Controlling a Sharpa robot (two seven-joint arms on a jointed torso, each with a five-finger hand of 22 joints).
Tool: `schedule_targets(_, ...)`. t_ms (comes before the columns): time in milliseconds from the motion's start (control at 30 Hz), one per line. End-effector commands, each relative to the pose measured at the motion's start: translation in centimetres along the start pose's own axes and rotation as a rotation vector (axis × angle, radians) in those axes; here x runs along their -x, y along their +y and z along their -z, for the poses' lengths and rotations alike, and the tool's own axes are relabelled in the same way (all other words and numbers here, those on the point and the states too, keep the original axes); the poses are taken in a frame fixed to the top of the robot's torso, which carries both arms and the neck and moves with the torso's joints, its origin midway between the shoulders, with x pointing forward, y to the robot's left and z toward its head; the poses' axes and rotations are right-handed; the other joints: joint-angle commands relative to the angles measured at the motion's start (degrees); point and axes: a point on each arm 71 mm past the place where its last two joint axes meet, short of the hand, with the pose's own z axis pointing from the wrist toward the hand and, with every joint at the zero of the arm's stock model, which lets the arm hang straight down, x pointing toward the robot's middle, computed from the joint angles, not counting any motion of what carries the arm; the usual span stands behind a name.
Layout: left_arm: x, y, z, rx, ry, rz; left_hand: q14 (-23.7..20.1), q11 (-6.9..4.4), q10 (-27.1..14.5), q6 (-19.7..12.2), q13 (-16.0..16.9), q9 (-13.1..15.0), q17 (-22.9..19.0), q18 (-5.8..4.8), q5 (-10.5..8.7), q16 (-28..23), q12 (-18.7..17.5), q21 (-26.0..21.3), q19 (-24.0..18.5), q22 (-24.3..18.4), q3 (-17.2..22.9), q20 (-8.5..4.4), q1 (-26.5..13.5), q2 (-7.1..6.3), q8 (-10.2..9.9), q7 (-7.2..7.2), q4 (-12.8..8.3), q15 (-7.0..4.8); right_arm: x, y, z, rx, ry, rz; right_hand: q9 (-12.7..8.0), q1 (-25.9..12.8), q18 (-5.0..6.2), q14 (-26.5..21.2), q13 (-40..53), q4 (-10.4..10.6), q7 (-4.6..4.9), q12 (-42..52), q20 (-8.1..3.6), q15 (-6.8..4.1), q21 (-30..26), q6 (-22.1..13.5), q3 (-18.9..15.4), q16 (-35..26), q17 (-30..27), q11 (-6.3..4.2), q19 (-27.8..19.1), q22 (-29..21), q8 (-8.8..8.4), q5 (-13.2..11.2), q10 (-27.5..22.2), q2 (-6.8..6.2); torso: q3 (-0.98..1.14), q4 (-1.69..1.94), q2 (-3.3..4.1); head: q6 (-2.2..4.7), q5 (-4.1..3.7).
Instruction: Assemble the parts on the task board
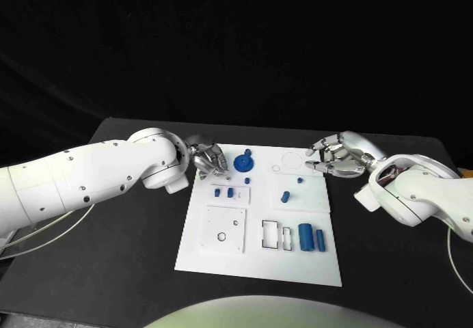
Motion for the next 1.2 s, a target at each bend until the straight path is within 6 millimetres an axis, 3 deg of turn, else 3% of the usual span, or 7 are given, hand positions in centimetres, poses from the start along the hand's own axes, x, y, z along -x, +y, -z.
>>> schedule_targets(33, 0.2, -2.5, -0.1, -0.281, -0.133, -0.098, -4.7, 0.65, -2.0, -0.1, -2.2, -2.8, -5.0, 0.52, -0.48, -4.3, -3.0, -3.5, -2.8, -2.8, 1.4, 0.98, 2.1, -0.72, -2.1, 0.44, -1.3, 0.82, -0.1, 0.1, 0.0, 0.010, 0.003, 0.004, 0.1, -0.3, 0.95, 2.9, -0.1, 0.2, -0.10, -0.3, 0.17, -0.28, -0.2, -0.4, 0.0, -0.2, 2.1, -0.01, -0.4, 5.7, 0.33, 0.1, -0.2, 0.11, -0.12, -0.06, 0.07, 0.33, -0.32)
schedule_targets(167, -0.6, -3.5, -0.4, -0.369, -0.159, -0.209, -6.9, 1.21, -2.6, 1.9, -5.1, -6.0, -7.0, 0.66, -0.51, -4.2, -6.3, -4.9, -3.3, -3.4, 1.5, 1.59, 3.4, -1.13, -3.8, 0.28, -3.2, 1.14, -0.1, 0.1, 0.0, 0.011, 0.004, 0.004, 0.1, -0.3, 0.95, 2.9, -0.1, 0.2, -0.10, -0.3, 0.17, -0.28, -0.2, -0.4, 0.0, -0.2, 2.1, -0.01, -0.4, 5.7, 0.33, 0.1, -0.2, 0.11, -0.11, -0.14, 0.10, 0.50, -0.43)
schedule_targets(300, -1.3, -4.1, -0.9, -0.401, -0.175, -0.316, -6.9, 1.57, -3.0, 2.6, -6.4, -7.6, -7.7, 0.67, -0.74, -3.3, -7.7, -5.1, -3.1, -3.5, 0.6, 1.78, 2.7, -1.43, -5.0, -0.03, -3.6, 1.40, -0.1, 0.1, 0.0, 0.012, 0.004, 0.005, 0.1, -0.3, 0.95, 2.9, -0.1, 0.2, -0.10, -0.3, 0.17, -0.28, -0.2, -0.4, 0.0, -0.2, 2.1, -0.01, -0.4, 5.7, 0.33, 0.1, -0.2, 0.11, 0.00, -0.12, 0.06, 0.58, -0.60)
schedule_targets(467, -2.1, -4.6, -1.6, -0.403, -0.172, -0.417, -6.9, 1.86, -3.5, 3.4, -7.5, -9.1, -8.5, 0.68, -1.00, -2.3, -8.9, -5.4, -2.8, -3.6, -1.4, 2.02, 2.0, -1.55, -5.9, -0.04, -4.2, 1.66, -0.2, 0.1, 0.0, 0.013, 0.005, 0.005, 0.1, -0.2, 0.97, 2.8, -0.1, 0.2, -0.10, -0.4, 0.16, -0.29, -0.3, -0.4, 0.1, -0.3, 2.1, -0.02, -0.4, 5.6, 0.35, 0.2, -0.3, 0.15, -0.03, -0.07, 0.08, 0.71, -0.81)
schedule_targets(700, -3.3, -5.0, -2.6, -0.376, -0.133, -0.520, -6.7, 1.86, -4.2, 4.4, -8.7, -10.4, -9.2, 0.72, -0.95, -0.7, -10.1, -5.3, -2.3, -3.5, -2.9, 2.12, 2.3, -1.48, -6.6, -0.33, -5.0, 1.67, -0.2, 0.2, 0.0, 0.015, 0.006, 0.005, 0.1, -0.2, 0.97, 2.8, -0.2, 0.2, -0.10, -0.4, 0.16, -0.30, -0.3, -0.4, 0.1, -0.3, 2.1, -0.03, -0.4, 5.6, 0.37, 0.3, -0.3, 0.19, -0.03, -0.15, 0.08, 0.74, -0.81)
schedule_targets(1200, -4.1, -4.9, -3.8, -0.329, -0.076, -0.574, -5.3, 2.11, -4.0, 6.5, -10.1, -12.1, -8.3, 0.71, -0.82, 3.5, -11.4, -4.4, -1.6, -2.7, -2.9, 2.19, 2.8, -1.34, -7.7, -0.23, -5.2, 1.87, -0.2, 0.2, 0.0, 0.017, 0.007, 0.004, 0.1, -0.2, 0.97, 2.8, -0.2, 0.2, -0.10, -0.4, 0.16, -0.30, -0.3, -0.4, 0.1, -0.3, 2.1, -0.03, -0.4, 5.6, 0.37, 0.3, -0.3, 0.19, -0.01, -0.11, 0.06, 0.57, -1.16)
